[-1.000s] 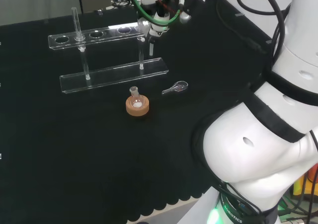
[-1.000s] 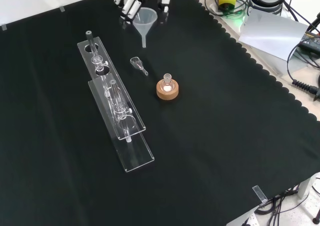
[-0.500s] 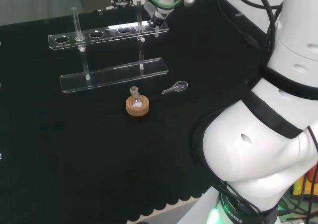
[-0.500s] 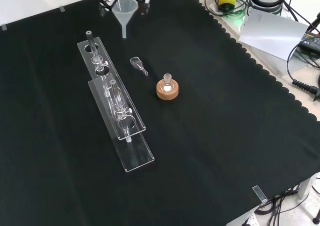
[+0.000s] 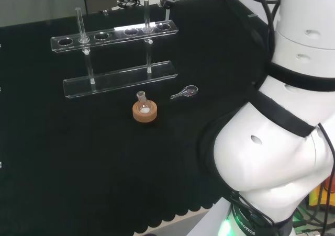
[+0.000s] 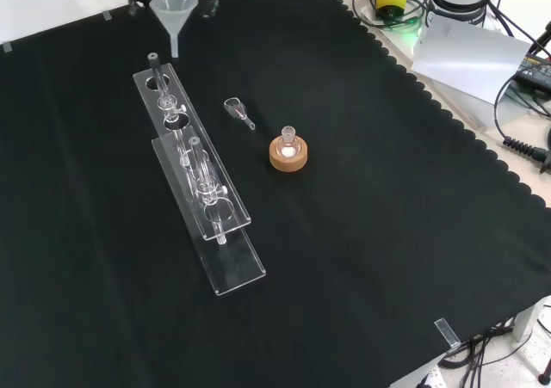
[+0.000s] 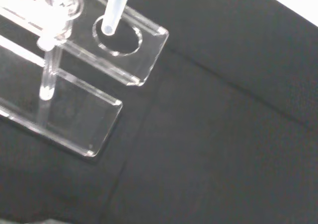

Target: Put the funnel back on the funnel stand.

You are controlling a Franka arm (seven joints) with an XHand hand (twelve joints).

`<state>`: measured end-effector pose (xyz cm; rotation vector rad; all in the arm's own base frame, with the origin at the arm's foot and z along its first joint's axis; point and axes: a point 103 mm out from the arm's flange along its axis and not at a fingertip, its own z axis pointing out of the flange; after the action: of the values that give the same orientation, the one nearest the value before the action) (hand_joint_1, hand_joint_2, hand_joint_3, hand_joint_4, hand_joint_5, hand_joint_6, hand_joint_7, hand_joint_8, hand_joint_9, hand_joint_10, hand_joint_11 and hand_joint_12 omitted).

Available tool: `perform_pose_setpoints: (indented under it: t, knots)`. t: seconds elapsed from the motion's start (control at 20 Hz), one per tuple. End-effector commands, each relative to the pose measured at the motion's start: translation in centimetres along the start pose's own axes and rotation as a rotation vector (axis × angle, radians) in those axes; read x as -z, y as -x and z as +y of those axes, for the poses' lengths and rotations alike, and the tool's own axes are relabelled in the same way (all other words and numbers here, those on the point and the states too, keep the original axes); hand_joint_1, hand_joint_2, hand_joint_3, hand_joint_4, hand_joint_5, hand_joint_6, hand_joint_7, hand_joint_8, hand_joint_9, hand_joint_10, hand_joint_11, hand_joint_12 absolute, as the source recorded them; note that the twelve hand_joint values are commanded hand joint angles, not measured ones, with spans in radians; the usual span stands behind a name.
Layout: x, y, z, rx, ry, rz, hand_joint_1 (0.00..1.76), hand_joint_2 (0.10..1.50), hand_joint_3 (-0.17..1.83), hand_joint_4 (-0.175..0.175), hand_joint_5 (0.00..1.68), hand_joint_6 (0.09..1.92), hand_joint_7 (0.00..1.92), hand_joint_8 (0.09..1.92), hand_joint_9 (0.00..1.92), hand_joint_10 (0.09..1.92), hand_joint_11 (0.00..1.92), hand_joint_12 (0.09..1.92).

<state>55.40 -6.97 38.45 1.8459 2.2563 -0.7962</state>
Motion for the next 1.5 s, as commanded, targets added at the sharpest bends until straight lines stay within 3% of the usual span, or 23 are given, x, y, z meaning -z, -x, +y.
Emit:
perform_pose_setpoints:
  t: [0.05, 0.5, 1.5]
  knots:
    - [-0.8, 1.6, 3.0, 0.002, -0.032, 0.002, 0.8, 1.02, -0.17, -0.011, 0.62, 0.77, 0.66, 0.64, 1.1, 0.45, 0.62, 1.24]
    - [-2.0, 0.8, 5.3, 0.025, -0.045, 0.009, 0.8, 1.02, -0.17, -0.012, 0.62, 0.78, 0.66, 0.64, 1.1, 0.45, 0.62, 1.24]
    - [-3.9, -0.9, 7.2, 0.055, -0.08, 0.01, 0.79, 1.02, -0.17, -0.014, 0.61, 0.79, 0.66, 0.65, 1.09, 0.45, 0.62, 1.24]
